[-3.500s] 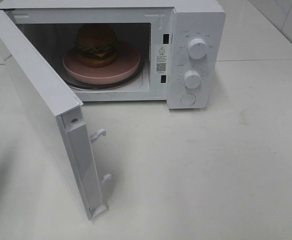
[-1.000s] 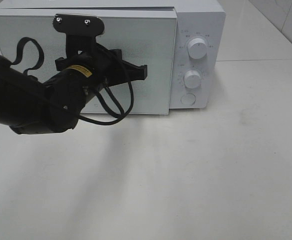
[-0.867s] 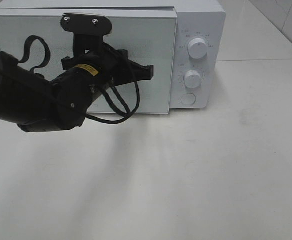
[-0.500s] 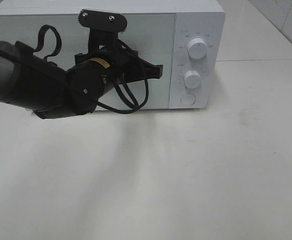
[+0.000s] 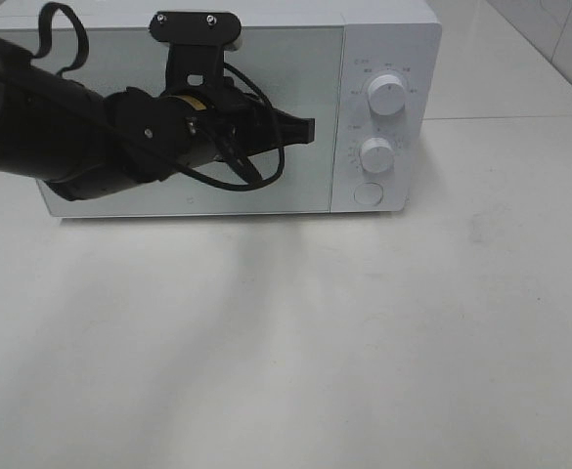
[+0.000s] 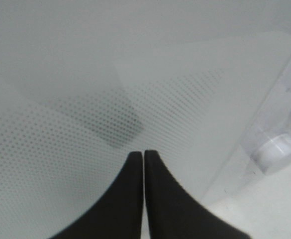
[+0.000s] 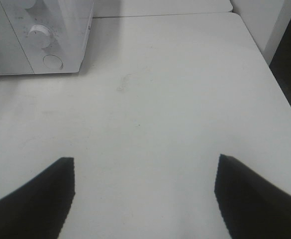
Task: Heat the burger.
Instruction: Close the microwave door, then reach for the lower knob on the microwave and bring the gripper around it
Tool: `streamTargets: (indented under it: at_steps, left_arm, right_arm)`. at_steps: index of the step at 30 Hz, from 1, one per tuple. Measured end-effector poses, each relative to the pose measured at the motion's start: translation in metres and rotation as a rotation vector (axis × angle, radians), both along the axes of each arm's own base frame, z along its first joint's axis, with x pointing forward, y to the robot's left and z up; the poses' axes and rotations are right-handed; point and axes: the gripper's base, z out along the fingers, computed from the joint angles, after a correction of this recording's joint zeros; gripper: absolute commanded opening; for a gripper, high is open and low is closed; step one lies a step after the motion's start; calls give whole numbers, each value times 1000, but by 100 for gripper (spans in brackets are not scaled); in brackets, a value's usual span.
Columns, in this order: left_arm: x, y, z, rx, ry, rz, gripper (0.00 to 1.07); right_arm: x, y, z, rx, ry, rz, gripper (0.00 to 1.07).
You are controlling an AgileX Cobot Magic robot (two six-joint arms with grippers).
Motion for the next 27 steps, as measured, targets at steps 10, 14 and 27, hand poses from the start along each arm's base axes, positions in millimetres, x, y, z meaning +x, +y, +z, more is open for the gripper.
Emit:
streamTargets:
  at_steps: [10, 14, 27]
  left_arm:
    - [-32, -5, 3, 60, 340, -210, 101]
    - [-53, -2, 13, 130, 474, -343, 100]
    - [-98, 28, 56, 340, 667, -550, 100]
  right_arm:
    - [0, 0, 0, 0, 0, 0, 75]
    - [0, 0, 0, 0, 0, 0, 75]
    - [0, 0, 0, 0, 0, 0, 75]
